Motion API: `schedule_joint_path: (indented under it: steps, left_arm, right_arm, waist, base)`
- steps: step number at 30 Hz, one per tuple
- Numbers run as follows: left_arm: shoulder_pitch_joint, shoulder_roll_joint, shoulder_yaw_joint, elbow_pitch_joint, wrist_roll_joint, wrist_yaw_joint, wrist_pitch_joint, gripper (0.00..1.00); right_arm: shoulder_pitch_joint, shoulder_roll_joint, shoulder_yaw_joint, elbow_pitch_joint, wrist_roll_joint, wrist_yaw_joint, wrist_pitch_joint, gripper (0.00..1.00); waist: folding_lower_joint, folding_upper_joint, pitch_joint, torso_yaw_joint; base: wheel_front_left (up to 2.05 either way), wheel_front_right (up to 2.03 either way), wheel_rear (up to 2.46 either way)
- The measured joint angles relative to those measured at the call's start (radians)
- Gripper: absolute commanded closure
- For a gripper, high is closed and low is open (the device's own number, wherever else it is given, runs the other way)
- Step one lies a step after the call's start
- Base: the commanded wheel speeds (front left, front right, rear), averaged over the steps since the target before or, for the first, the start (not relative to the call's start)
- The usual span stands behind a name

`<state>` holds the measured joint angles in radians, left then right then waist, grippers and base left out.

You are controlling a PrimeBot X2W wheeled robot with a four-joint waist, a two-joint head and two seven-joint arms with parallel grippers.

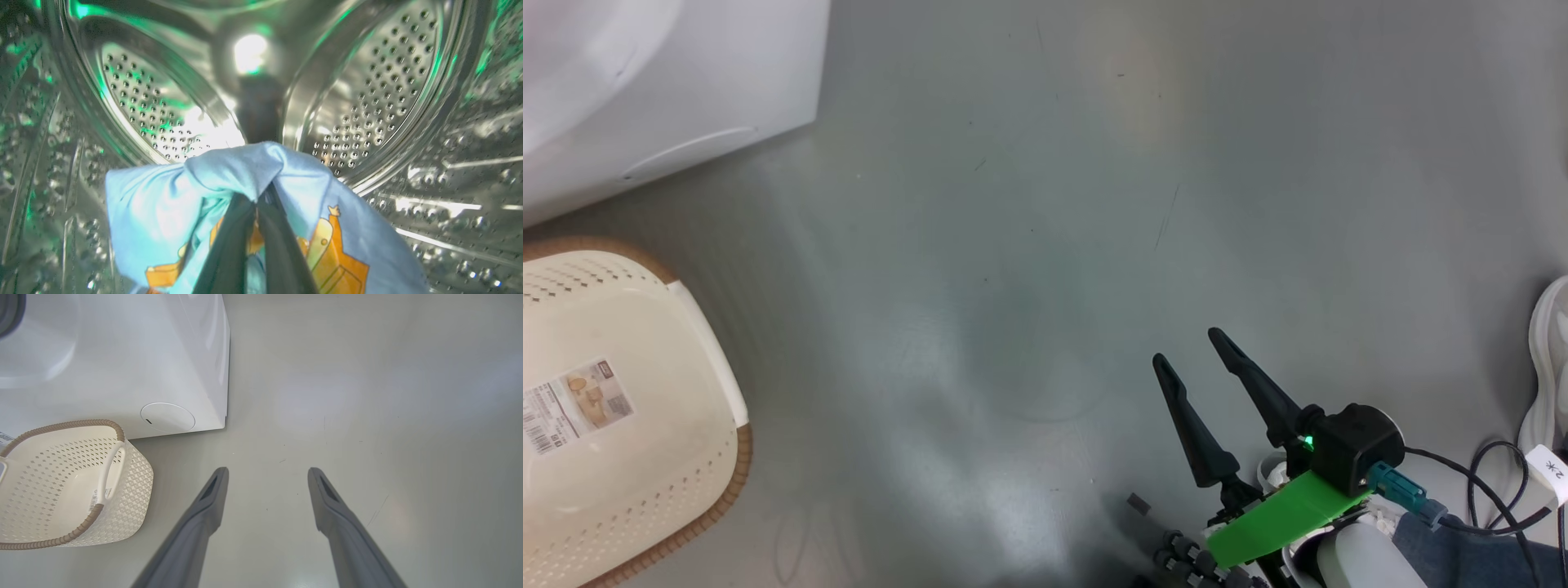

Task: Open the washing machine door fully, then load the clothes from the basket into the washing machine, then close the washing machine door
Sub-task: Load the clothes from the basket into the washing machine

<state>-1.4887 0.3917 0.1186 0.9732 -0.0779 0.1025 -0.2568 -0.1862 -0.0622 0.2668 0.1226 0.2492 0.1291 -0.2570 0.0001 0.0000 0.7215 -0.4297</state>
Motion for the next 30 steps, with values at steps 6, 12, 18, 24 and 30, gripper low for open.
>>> schedule_joint_path:
  steps: [6,12,18,24,30]
  left_arm:
    - [-0.023,-0.012,-0.027,0.140,0.002,-0.006,0.000,0.00]
    - [-0.043,-0.022,-0.035,0.210,0.000,-0.010,0.000,0.00]
    - [-0.040,-0.050,-0.026,0.244,-0.023,-0.011,0.000,0.00]
    - [0.008,-0.084,-0.006,0.225,-0.058,-0.019,0.000,0.00]
    - [0.110,-0.142,0.003,0.188,-0.085,-0.021,0.000,0.00]
  right_arm:
    - [0.000,0.003,-0.007,0.005,0.000,0.000,0.000,0.00]
    - [0.000,0.004,-0.026,0.009,0.000,0.000,0.000,0.00]
    - [0.000,0.005,-0.038,0.010,0.000,0.000,0.000,0.00]
    - [-0.005,0.001,-0.038,0.011,-0.001,0.000,0.000,0.00]
    - [-0.038,-0.009,-0.045,0.015,-0.001,0.000,0.000,0.00]
  waist:
    - [-0.0001,0.0000,-0.014,0.006]
    - [0.0000,0.0000,-0.029,0.024]
    - [0.0000,0.0000,-0.047,0.051]
    - [0.0000,0.0000,-0.079,0.081]
    - [0.0000,0.0000,-0.131,0.116]
  base:
    - [0.00,0.00,0.00]
    - [0.00,0.00,0.00]
    - [0.00,0.00,0.00]
    - [0.00,0.00,0.00]
    - [0.00,0.00,0.00]
